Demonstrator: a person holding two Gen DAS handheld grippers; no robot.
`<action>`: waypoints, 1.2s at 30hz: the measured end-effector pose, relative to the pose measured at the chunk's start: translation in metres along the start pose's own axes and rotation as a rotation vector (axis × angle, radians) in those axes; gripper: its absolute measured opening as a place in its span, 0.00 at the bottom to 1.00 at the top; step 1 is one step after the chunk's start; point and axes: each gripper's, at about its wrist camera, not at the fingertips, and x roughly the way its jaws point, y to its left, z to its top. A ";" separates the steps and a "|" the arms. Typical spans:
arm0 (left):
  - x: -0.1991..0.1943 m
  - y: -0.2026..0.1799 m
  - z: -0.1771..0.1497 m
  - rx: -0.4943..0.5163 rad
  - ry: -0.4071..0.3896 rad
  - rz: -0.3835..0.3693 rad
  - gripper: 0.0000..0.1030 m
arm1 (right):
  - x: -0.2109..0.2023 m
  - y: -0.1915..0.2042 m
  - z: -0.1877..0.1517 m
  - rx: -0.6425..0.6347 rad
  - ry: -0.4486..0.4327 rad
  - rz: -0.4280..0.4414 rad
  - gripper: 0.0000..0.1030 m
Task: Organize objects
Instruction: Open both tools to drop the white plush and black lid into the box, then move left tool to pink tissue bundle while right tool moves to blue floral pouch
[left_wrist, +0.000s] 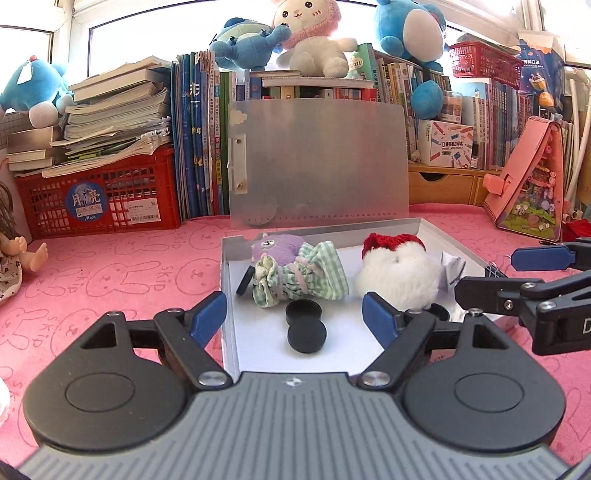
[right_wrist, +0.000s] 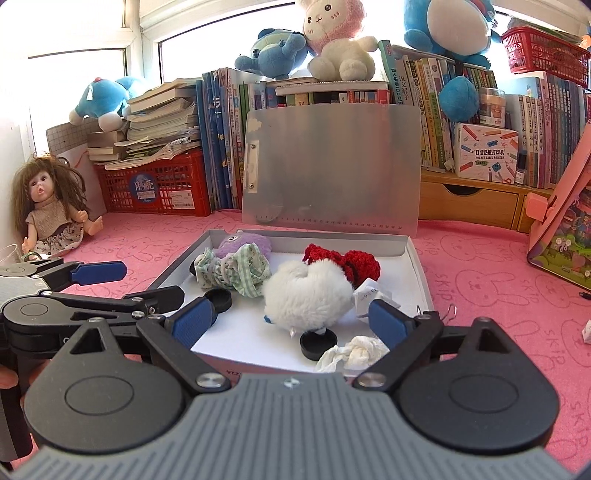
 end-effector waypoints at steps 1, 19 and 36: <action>-0.003 -0.001 -0.004 0.000 0.004 -0.007 0.82 | -0.005 0.001 -0.005 -0.005 0.002 0.006 0.94; -0.040 -0.006 -0.078 -0.070 0.134 -0.180 0.80 | -0.069 0.004 -0.085 0.008 0.079 0.054 0.95; -0.059 -0.002 -0.074 -0.068 0.108 -0.126 0.51 | -0.062 0.045 -0.107 -0.068 0.119 0.152 0.95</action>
